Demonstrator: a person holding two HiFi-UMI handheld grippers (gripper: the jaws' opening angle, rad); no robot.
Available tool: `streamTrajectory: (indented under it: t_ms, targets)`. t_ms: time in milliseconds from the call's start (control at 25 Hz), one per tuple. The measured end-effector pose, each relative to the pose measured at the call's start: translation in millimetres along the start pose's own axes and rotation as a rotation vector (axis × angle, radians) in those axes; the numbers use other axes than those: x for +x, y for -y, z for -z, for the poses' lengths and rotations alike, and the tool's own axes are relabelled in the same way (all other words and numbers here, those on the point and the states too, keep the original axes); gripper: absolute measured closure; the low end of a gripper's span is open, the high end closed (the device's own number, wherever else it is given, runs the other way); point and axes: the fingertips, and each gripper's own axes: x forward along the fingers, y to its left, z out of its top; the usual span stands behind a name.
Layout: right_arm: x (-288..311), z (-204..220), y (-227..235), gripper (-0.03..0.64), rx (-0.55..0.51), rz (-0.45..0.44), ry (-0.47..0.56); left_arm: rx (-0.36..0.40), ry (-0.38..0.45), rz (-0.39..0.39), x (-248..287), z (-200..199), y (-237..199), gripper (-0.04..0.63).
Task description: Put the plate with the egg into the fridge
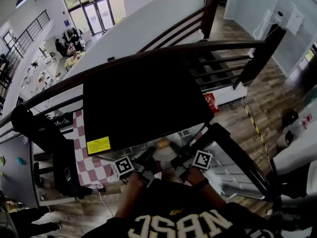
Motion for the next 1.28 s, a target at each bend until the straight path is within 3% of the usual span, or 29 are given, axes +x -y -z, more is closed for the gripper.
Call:
streamTrajectory:
  t_ms: [160, 240, 360, 480, 800, 920, 1120, 1280]
  targets:
    - [-6, 2, 3, 0.547, -0.046, 0.038, 0.001, 0.002, 0.033, 0.014, -4, -3, 3, 0.521]
    - [-11, 3, 7, 0.481, -0.060, 0.072, 0.009, -0.010, 0.054, 0.038, -8, -4, 6, 0.473]
    - [-12, 0, -5, 0.390, -0.074, -0.017, 0.037, -0.037, 0.078, 0.080, -13, -5, 8, 0.443]
    - [-10, -3, -19, 0.385, -0.082, -0.086, 0.061, -0.077, 0.094, 0.103, -15, -3, 9, 0.442]
    - [-16, -6, -22, 0.385, -0.074, -0.099, 0.084, -0.194, 0.109, 0.123, -15, 2, 6, 0.445]
    - [-17, -6, -24, 0.384, -0.082, -0.106, 0.082, -0.228, 0.114, 0.101, -15, 5, 1, 0.524]
    - [-21, -5, -25, 0.385, -0.074, -0.109, 0.083, -0.251, 0.122, 0.086, -15, 8, -1, 0.537]
    - [-25, 7, -33, 0.385, -0.086, -0.162, 0.029, -0.259, 0.139, 0.094, -14, 6, 1, 0.537]
